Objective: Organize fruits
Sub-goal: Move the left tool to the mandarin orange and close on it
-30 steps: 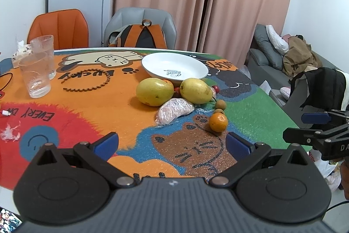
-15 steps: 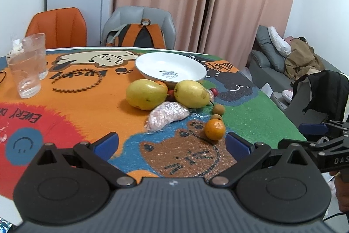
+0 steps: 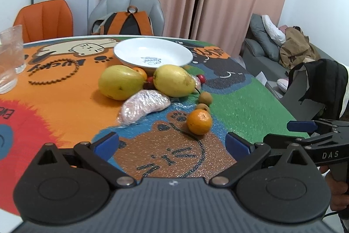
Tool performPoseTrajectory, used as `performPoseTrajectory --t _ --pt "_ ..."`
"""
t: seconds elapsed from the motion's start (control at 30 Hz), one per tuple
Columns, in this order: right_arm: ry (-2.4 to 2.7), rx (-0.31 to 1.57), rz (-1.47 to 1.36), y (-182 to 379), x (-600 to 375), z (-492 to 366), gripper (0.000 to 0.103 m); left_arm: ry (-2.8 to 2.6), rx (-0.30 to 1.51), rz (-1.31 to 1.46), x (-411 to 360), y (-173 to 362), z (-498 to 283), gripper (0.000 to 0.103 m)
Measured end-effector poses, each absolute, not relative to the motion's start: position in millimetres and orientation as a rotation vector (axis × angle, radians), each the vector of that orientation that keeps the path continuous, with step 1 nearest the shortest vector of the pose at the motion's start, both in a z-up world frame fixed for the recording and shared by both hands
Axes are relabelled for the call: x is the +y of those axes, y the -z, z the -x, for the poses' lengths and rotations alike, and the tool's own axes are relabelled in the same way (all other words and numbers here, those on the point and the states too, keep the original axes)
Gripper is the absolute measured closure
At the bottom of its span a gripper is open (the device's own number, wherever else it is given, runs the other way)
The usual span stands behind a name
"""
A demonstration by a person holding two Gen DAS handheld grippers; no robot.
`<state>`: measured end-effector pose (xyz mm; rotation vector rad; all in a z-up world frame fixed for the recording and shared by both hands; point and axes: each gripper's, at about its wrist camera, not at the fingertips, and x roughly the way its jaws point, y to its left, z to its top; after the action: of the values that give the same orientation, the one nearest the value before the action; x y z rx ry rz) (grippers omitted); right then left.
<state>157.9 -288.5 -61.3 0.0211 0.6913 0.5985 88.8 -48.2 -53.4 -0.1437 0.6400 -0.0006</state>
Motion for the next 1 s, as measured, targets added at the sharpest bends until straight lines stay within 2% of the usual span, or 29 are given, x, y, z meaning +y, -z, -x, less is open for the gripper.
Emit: performPoseTrajectory --t 0.27,0.4,0.5,0.67,0.77,1.0 --pt "-0.609 0.708 -0.064 73 -301 -174 0.001 0.025 0.644 0.165 -58 66 -111 0.002" --pt "-0.614 0.716 -0.078 76 -304 -182 0.002 0.029 0.638 0.173 -62 71 -123 0.012" --pt "-0.629 0.727 -0.078 79 -304 -187 0.009 0.03 0.64 0.174 -65 75 -130 0.019" --pt "-0.653 0.752 -0.084 85 -300 -195 0.019 0.04 0.637 0.179 -68 78 -138 0.022" --pt "-0.661 0.757 -0.079 87 -297 -200 0.025 0.044 0.643 0.184 -70 80 -145 0.029" --pt "-0.672 0.768 -0.078 88 -291 -208 0.027 0.06 0.655 0.199 -72 87 -158 0.036"
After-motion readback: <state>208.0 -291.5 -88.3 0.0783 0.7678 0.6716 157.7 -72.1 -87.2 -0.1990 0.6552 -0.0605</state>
